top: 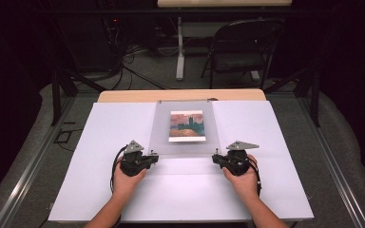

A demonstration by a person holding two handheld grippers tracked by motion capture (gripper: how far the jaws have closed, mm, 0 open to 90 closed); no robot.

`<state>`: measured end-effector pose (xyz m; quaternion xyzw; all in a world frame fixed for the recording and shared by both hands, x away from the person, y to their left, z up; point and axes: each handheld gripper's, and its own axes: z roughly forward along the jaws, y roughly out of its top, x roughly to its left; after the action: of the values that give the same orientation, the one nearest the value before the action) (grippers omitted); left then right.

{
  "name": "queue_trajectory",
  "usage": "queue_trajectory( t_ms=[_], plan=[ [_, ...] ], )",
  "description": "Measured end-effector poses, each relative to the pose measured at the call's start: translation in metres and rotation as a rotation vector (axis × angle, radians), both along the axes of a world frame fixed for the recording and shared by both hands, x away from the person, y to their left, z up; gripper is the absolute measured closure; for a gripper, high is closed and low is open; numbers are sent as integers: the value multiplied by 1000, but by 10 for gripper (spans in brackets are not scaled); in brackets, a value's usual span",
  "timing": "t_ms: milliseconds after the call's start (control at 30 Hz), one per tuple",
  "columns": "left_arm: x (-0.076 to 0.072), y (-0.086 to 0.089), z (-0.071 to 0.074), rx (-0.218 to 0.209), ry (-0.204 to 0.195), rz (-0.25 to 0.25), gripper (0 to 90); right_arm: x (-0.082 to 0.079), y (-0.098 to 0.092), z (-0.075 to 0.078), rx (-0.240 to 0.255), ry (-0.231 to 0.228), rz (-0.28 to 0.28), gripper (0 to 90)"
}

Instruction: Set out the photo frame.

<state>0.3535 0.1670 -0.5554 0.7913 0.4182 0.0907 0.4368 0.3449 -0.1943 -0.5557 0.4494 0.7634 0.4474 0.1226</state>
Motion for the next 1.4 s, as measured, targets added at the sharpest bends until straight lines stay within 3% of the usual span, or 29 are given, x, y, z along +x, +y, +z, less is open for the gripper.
queue_trajectory(
  t_ms=[233,500,700,867,967,1067,1400],
  plan=[
    [0,-1,-5,23,1,-4,846,2,1,-6,-21,23,8,846],
    [0,-1,-7,-20,6,3,825,1,0,-7,-2,26,2,835],
    [-3,-2,-7,-28,2,-3,722,0,-1,-7,17,18,0,754],
    [-7,-3,-5,-19,-15,5,593,-4,0,-5,-5,-2,1,629],
    [-10,-3,-3,-18,-23,13,482,-7,1,-4,-33,-38,4,558],
    [-12,-2,-2,-16,-33,25,403,-9,2,-3,-39,-38,16,496],
    [-27,3,5,1,-46,11,358,-25,6,7,-98,-69,68,434]
  ],
)
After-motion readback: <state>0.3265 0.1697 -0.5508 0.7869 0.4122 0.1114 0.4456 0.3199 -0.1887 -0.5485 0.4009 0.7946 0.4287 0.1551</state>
